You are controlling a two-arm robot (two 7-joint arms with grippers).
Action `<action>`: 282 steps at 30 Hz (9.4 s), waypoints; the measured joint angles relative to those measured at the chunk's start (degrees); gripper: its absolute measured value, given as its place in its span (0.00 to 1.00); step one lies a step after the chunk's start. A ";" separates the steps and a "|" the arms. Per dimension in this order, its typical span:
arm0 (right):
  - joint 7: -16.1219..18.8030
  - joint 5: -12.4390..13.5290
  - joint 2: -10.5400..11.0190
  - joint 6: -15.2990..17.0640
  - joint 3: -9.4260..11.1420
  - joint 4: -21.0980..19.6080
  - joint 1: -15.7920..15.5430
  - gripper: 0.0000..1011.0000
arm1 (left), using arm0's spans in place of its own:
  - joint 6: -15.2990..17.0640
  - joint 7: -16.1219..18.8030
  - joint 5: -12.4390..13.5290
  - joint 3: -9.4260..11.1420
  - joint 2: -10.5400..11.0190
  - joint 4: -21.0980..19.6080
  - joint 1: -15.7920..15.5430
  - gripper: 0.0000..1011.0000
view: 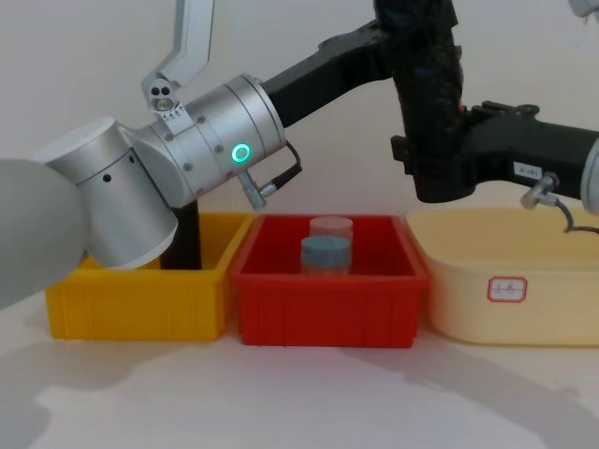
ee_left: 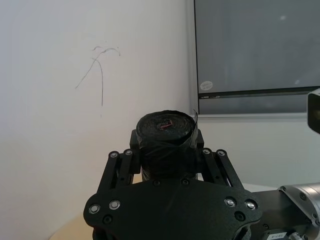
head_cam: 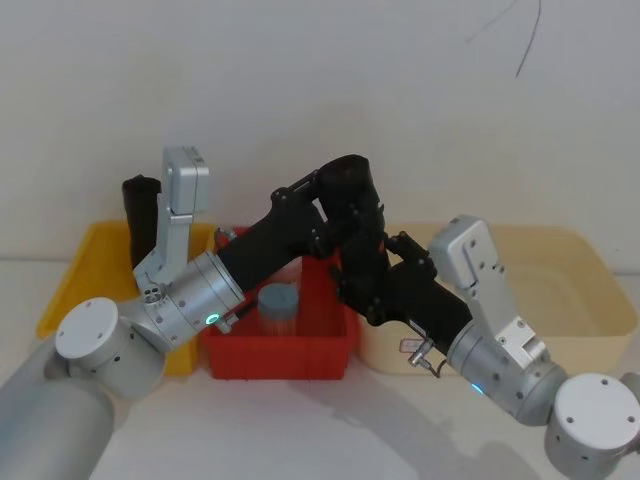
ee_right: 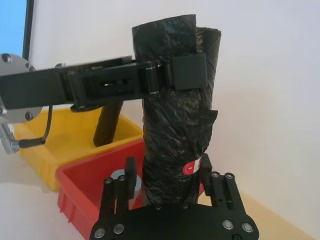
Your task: Pick up the garbage bag with the one hand and transfer it to the other hand.
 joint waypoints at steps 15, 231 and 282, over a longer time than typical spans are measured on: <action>0.79 1.74 -1.12 1.31 0.22 0.25 0.92 0.51 | -0.03 0.00 0.00 0.01 0.00 0.00 0.00 0.58; 14.15 4.00 -11.14 11.69 -13.78 44.76 30.63 0.78 | -2.92 39.53 15.94 -17.01 17.60 -24.97 26.33 0.99; 10.28 13.37 1.03 11.76 0.58 19.61 19.48 0.68 | -2.92 39.53 15.94 -17.01 17.61 -24.97 26.33 0.99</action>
